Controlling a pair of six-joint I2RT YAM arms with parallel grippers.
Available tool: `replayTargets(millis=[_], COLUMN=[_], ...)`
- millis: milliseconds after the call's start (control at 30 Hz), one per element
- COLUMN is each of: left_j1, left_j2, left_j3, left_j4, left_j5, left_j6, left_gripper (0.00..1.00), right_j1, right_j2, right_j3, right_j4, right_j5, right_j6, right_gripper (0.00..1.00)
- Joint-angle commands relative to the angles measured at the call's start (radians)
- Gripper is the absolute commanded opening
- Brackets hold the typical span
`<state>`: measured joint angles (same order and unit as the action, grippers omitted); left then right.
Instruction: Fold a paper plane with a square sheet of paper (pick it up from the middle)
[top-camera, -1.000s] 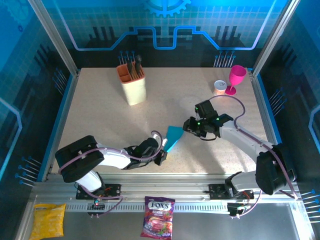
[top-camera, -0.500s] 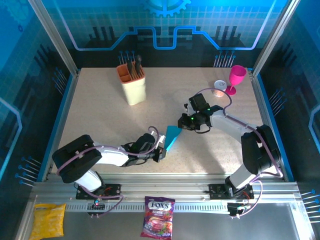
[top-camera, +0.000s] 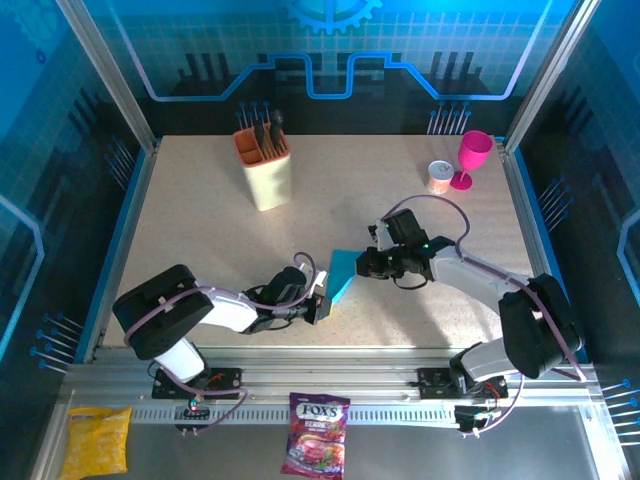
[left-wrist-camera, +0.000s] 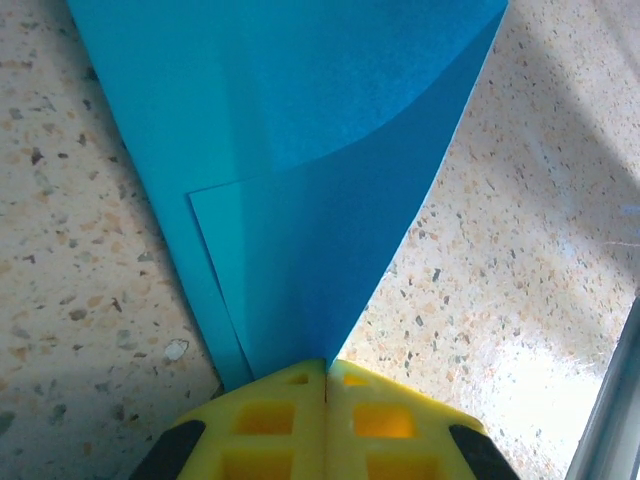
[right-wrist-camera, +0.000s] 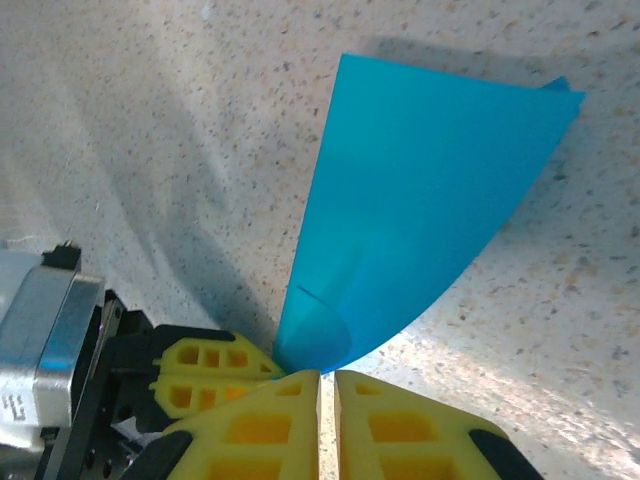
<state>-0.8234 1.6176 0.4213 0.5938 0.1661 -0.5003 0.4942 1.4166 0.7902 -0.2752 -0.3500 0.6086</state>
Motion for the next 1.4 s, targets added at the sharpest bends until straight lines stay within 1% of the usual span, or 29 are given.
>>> replayTargets(millis=[0, 133, 367, 567, 800, 1133, 1367], left_j1=[0.009, 0.011, 0.021, 0.031, 0.047, 0.062, 0.073], left_j2=[0.025, 0.03, 0.033, 0.042, 0.066, 0.093, 0.103], left_j3=[-0.022, -0.032, -0.043, -0.053, -0.068, -0.079, -0.091], left_j4=[0.038, 0.061, 0.076, 0.094, 0.143, 0.188, 0.21], left_j5=[0.029, 0.032, 0.041, 0.05, 0.075, 0.095, 0.104], left_j6=[-0.025, -0.034, -0.04, -0.043, -0.059, -0.076, -0.086], left_gripper=[0.0, 0.0, 0.0, 0.0, 0.0, 0.0, 0.0], right_j1=[0.033, 0.072, 0.107, 0.115, 0.116, 0.115, 0.116], right_j2=[-0.031, -0.019, 0.02, 0.043, 0.076, 0.161, 0.171], right_j3=[-0.031, -0.057, -0.11, -0.166, -0.219, -0.194, -0.201], right_j4=[0.076, 0.13, 0.246, 0.337, 0.461, 0.511, 0.532], right_j5=[-0.029, -0.04, -0.081, -0.115, -0.157, -0.165, -0.177], right_j6=[0.001, -0.004, -0.012, -0.02, -0.023, -0.024, -0.027], right_gripper=[0.13, 0.12, 0.09, 0.07, 0.06, 0.04, 0.05])
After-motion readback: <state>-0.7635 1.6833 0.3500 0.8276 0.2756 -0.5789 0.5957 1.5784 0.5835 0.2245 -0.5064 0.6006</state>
